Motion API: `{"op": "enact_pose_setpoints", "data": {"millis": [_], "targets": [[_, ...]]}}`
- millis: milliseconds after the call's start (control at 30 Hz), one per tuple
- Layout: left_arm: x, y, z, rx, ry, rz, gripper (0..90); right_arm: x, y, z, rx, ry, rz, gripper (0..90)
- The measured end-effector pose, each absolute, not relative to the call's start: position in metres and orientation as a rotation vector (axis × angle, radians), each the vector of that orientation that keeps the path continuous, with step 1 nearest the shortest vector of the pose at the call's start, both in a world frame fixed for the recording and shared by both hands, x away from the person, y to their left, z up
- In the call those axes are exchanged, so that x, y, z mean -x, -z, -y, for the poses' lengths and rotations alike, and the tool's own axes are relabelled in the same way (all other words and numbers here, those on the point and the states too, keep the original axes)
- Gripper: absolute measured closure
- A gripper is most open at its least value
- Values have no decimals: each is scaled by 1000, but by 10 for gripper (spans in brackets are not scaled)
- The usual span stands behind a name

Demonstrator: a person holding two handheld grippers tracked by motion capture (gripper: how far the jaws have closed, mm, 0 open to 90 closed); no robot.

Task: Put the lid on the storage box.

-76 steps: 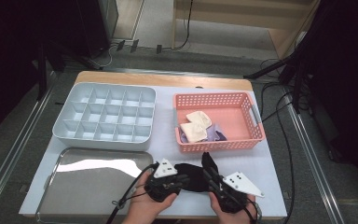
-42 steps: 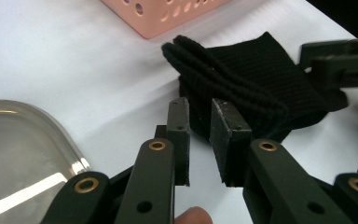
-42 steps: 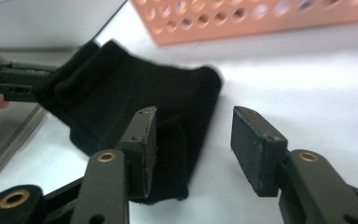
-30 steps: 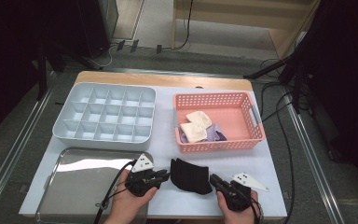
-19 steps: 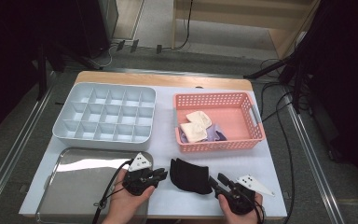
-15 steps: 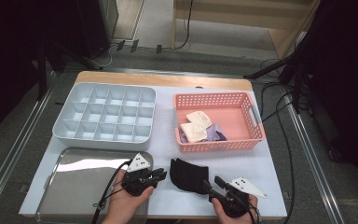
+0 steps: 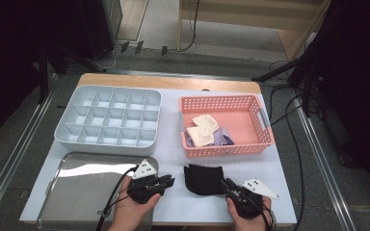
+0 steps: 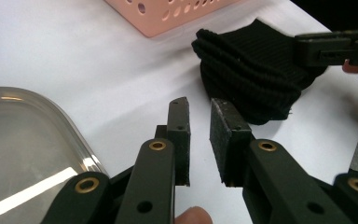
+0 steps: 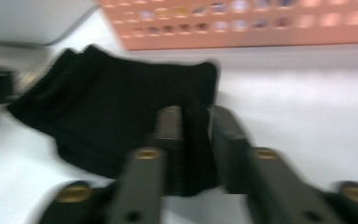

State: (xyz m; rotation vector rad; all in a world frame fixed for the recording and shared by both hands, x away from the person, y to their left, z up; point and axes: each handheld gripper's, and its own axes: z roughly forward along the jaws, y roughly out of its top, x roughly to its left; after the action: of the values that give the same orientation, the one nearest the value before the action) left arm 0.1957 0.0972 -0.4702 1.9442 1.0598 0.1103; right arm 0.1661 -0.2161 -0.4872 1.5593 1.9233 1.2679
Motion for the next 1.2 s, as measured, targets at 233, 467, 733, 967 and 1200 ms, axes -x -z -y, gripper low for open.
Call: {"op": "enact_pose_setpoints", "data": {"millis": [233,467,733,967,1200], "targets": [[-197,471,-98,-1938,-119,-1064,785,-155,470,202,-1494,-1396,-1885,620],[-196,469,-100,-1939,-125,-1067,785,-156,470,158,-1419,-1456,-1997,638],[-196,471,-101,-1946,-124,-1066,785,-162,490,132,-1418,-1364,-2078,745],[-196,471,-101,-1946,-131,-1068,785,-161,486,141,-1435,-1415,-2041,850],[-196,471,-102,-1944,-129,-1069,785,-149,472,141,-1344,-1452,-2002,847]]}}
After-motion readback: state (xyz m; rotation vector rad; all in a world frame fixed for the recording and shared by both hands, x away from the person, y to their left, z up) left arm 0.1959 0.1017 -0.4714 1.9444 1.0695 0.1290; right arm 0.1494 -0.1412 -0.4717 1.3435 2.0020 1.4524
